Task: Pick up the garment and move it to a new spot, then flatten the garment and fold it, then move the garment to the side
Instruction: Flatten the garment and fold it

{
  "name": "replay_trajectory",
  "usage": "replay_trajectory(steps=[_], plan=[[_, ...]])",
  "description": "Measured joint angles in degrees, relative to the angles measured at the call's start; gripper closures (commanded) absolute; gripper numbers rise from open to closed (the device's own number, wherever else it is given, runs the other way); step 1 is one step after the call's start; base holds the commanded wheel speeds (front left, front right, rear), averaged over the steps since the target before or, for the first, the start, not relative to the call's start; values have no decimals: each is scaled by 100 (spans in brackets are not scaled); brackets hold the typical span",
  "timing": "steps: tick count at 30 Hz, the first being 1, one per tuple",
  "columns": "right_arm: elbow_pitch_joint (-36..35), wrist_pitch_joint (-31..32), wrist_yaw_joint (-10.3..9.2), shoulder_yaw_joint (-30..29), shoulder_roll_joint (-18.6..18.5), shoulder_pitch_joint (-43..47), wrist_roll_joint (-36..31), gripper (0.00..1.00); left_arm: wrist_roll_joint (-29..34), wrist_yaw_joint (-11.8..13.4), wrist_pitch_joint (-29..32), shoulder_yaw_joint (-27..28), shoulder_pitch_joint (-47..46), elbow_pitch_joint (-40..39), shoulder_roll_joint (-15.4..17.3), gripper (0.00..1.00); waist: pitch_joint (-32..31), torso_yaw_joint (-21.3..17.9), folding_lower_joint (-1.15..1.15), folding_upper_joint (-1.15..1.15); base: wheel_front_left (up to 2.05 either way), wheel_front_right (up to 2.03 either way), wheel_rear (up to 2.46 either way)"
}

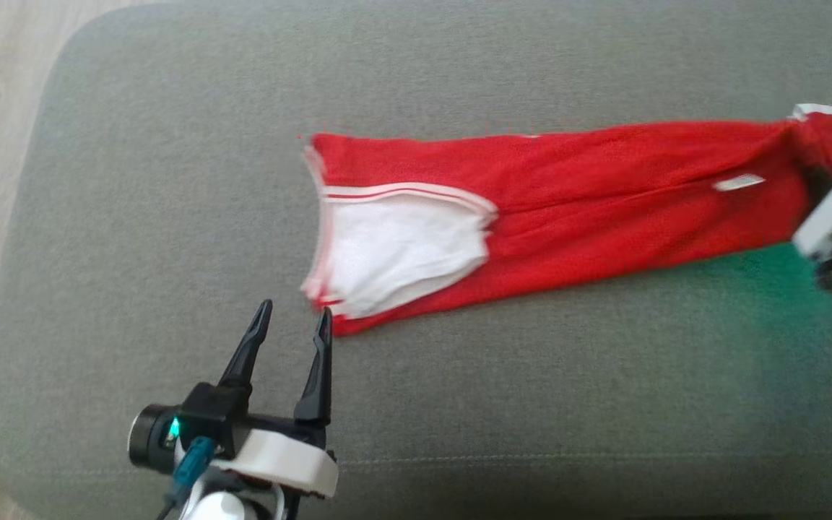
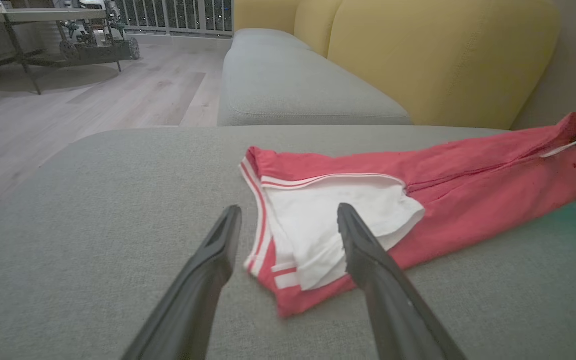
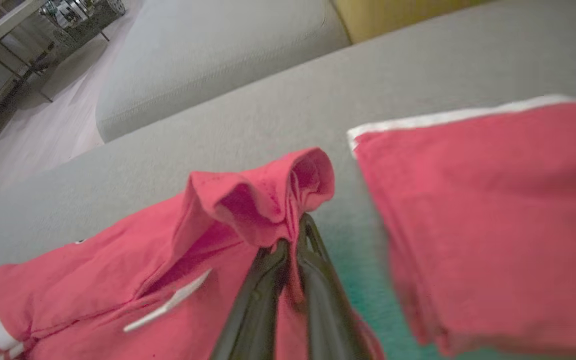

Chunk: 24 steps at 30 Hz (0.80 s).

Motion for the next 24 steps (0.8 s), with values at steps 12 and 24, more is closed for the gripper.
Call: replay_trajectory(steps=[12,24], plan=[[-647,571,0,-30,-543,-32,-53,100,146,-219,0,200,44,67,-100,0,-75,-195,0,0,0,0,0],[-2128,1211,0,1002,126,-2,524,100,186,-359,0,271,162,305,-200,0,-213,21,0,0,0,0,0]])
